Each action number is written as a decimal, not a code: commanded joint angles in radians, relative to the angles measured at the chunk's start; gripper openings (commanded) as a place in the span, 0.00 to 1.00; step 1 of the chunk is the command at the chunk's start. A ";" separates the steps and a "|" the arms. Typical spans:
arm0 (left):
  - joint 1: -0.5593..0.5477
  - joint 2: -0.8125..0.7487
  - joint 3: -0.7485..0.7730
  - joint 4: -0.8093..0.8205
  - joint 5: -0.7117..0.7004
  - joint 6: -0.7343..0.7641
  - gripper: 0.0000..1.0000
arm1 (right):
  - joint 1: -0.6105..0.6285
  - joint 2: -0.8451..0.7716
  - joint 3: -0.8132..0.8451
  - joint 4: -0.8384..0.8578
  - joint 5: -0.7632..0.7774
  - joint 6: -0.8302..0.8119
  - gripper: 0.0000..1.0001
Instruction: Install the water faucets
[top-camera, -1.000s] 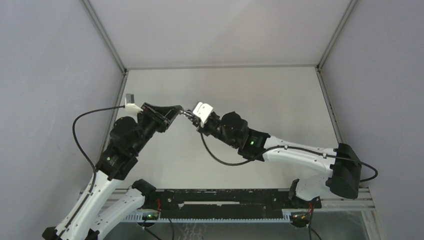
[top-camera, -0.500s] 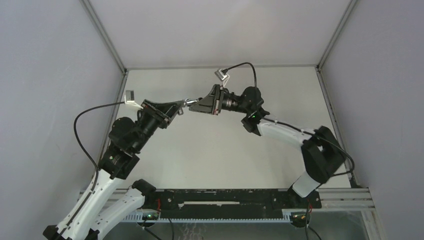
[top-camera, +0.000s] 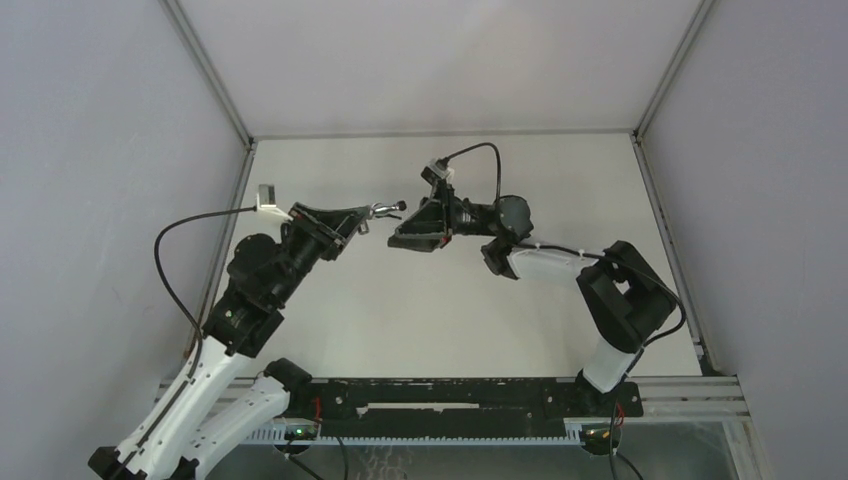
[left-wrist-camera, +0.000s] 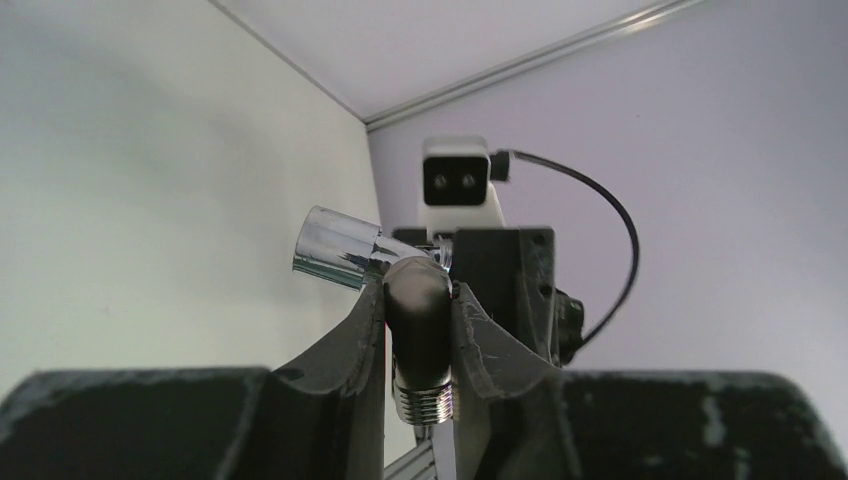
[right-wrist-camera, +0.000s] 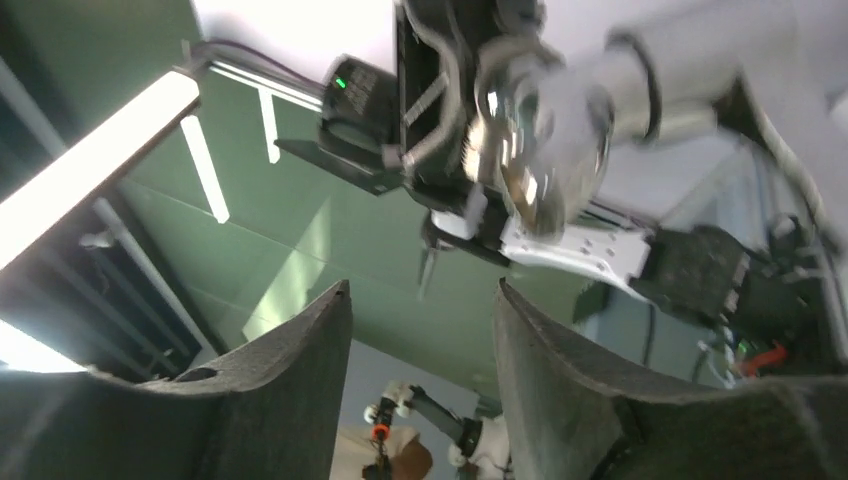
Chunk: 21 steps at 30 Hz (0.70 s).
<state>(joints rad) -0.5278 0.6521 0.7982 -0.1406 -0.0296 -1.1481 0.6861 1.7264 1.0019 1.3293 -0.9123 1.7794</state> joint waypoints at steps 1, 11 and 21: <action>0.006 0.025 -0.012 0.019 -0.067 0.024 0.00 | -0.026 -0.126 -0.139 -0.134 -0.063 -0.153 0.64; 0.033 0.324 0.108 0.029 0.128 0.118 0.00 | -0.151 -0.672 -0.217 -1.534 0.432 -1.114 0.89; 0.037 0.911 0.354 0.161 0.493 0.163 0.00 | -0.196 -0.893 -0.215 -1.812 0.866 -1.216 1.00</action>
<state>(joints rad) -0.4957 1.4410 1.0233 -0.1242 0.2596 -1.0088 0.4992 0.8654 0.7677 -0.3054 -0.2256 0.6697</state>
